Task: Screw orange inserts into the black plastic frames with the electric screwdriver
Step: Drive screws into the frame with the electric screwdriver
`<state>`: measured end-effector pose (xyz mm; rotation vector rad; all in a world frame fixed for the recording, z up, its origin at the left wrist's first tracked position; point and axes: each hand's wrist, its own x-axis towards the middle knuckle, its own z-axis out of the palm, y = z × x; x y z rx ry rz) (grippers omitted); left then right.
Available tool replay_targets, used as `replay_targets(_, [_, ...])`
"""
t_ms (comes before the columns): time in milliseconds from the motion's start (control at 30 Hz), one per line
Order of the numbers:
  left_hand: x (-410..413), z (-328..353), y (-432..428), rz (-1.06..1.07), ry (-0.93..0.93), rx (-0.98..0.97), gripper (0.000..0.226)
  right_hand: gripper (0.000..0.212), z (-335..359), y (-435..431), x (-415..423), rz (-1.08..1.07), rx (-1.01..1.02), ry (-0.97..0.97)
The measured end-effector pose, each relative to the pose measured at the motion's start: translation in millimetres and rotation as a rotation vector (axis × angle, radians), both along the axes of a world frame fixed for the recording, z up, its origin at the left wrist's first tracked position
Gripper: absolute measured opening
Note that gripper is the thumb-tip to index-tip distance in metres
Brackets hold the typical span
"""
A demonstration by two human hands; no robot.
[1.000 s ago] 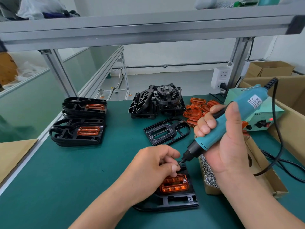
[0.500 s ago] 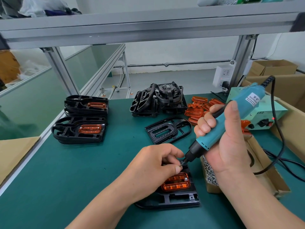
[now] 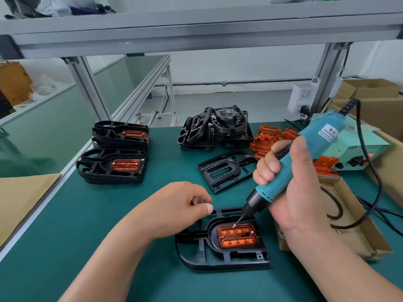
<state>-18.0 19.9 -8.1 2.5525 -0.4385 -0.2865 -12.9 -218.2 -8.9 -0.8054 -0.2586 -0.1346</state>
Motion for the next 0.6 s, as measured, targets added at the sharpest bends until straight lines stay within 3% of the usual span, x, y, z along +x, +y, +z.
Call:
replay_targets(267, [-0.4,-0.5,-6.2,-0.061,0.064,0.068,0.028,0.050,0.0,19.2,-9.0,0.055,-0.086,-0.049])
replay_targets(600, [0.3,-1.9,-6.8,-0.047,0.097,-0.004,0.020,0.051,1.3,25.6,-11.5,0.097,-0.131,-0.061])
